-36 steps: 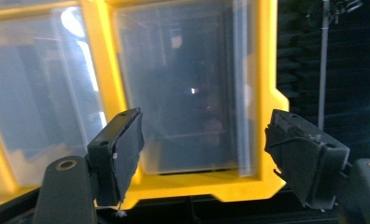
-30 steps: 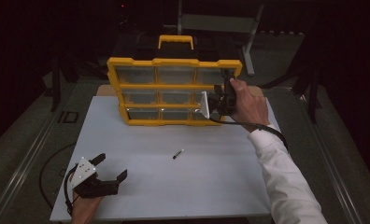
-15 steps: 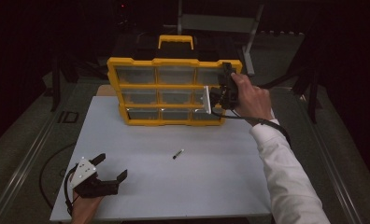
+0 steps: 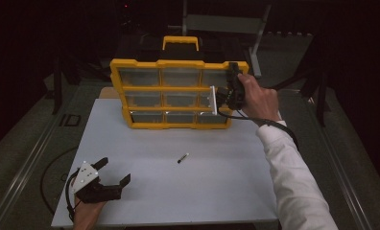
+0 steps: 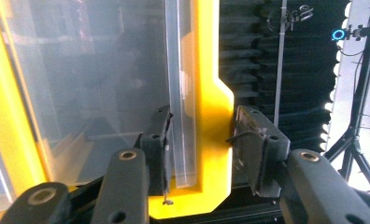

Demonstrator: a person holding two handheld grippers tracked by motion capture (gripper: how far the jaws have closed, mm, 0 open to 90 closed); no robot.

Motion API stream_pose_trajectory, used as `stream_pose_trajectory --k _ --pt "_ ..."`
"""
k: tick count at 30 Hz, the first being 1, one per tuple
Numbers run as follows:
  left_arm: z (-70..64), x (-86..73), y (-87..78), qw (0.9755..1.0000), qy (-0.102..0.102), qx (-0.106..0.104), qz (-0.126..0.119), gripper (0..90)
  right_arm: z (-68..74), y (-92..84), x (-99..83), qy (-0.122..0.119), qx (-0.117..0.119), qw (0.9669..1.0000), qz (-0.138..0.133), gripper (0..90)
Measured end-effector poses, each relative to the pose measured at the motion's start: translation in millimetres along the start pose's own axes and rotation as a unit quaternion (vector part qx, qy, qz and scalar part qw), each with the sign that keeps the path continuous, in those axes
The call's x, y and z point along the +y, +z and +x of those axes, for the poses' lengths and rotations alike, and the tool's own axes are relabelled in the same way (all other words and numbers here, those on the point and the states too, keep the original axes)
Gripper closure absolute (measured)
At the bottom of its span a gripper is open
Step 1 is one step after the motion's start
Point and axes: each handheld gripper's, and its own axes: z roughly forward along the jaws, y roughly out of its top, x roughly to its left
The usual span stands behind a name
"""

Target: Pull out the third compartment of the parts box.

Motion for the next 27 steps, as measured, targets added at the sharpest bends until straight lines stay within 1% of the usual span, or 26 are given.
stream_pose_trajectory --k 3,4,6,8,14,17,19,20,23,24,25,26,27 --pt "-0.3 0.0 0.4 1.0000 0.001 0.001 0.001 0.0 -0.3 0.6 -0.1 -0.003 -0.001 1.0000 -0.001 56.3" --pt "-0.5 0.0 0.6 1.0000 0.002 0.001 0.002 0.0 -0.4 0.5 0.2 -0.009 -0.003 0.9999 -0.003 55.5" --pt "-0.6 0.1 0.4 1.0000 0.001 0.001 0.001 0.0 -0.1 0.4 -0.1 -0.013 -0.007 0.9999 -0.003 55.1" --pt "-0.5 0.0 0.4 1.0000 0.001 0.001 0.001 0.0 -0.3 0.4 -0.3 -0.013 -0.005 0.9999 -0.003 55.1" --pt "0.2 -0.1 0.2 1.0000 0.001 0.001 0.003 0.0 0.3 -1.6 -1.1 -0.014 -0.013 0.9998 -0.005 54.8" --pt "0.0 0.0 0.0 1.0000 -0.001 0.001 0.000 0.0 0.7 -4.0 -1.6 -0.010 -0.015 0.9998 -0.006 55.4" --pt "0.1 0.0 0.0 1.0000 0.000 0.001 0.001 0.0 1.4 -7.4 -1.1 -0.011 -0.018 0.9997 -0.009 56.2" --pt "0.1 0.0 0.0 1.0000 0.000 0.000 0.001 0.0 1.0 -9.0 -1.1 -0.014 -0.016 0.9997 -0.009 56.3" --pt "-0.2 0.1 0.4 1.0000 0.001 0.000 0.002 0.0 0.5 -13.2 -2.0 -0.019 -0.014 0.9996 -0.014 60.0" --pt "-0.2 0.1 0.4 1.0000 0.001 0.000 0.002 0.0 0.5 -13.2 -2.0 -0.019 -0.014 0.9996 -0.014 60.0" --pt "-0.2 0.1 0.3 1.0000 0.001 0.000 0.002 0.0 -0.2 -16.3 -2.1 -0.025 -0.007 0.9996 -0.014 64.7" --pt "-0.2 0.1 0.3 1.0000 0.001 0.000 0.002 0.0 -0.1 -17.3 -2.1 -0.027 -0.003 0.9995 -0.014 66.7" --pt "-0.2 0.1 0.3 1.0000 0.001 0.000 0.002 0.0 -0.1 -17.3 -2.1 -0.027 -0.003 0.9995 -0.014 66.7"
